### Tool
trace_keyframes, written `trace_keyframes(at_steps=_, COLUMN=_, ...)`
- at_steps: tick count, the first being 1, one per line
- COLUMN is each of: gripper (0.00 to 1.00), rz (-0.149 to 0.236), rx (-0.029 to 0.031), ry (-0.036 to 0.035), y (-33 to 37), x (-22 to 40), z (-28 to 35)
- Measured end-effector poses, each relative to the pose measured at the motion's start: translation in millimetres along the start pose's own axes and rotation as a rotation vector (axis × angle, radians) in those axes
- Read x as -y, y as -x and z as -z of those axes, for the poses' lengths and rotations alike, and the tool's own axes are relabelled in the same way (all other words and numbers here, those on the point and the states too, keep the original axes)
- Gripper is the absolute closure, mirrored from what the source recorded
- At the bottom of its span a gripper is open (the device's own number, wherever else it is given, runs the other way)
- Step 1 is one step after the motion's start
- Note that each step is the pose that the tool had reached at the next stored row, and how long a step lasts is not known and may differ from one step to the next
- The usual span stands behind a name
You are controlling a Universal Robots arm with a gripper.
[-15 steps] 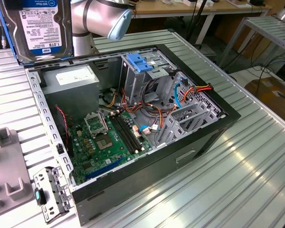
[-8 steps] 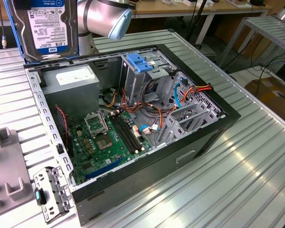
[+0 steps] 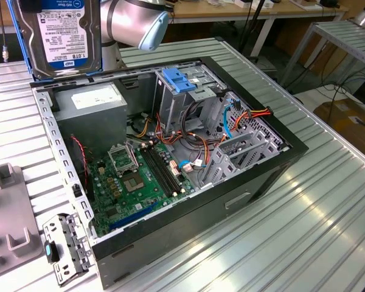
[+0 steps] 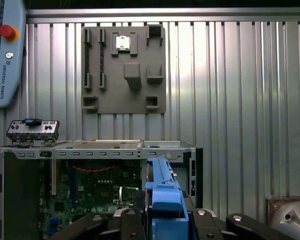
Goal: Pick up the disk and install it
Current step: 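Pick up the disk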
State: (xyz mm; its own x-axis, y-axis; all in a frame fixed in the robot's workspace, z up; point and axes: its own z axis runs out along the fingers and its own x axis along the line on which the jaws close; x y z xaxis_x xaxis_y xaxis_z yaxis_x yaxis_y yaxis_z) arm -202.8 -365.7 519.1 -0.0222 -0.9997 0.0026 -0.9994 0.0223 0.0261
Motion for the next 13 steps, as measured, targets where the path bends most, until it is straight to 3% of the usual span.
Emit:
trace_keyframes(at_steps=6, gripper=0.63, rz=0.000, rx=-0.0001, ry=0.0000, y=0.1, x=2.4, z=0.1)
trace_keyframes(at_steps=10, gripper=0.63, rz=0.000, rx=-0.0002, ry=0.0001, y=0.2, x=9.9, z=0.2)
trace_keyframes(at_steps=13, gripper=0.63, rz=0.000, rx=-0.0037, ry=0.0000, y=-0.5, x=14.2, z=-0.3)
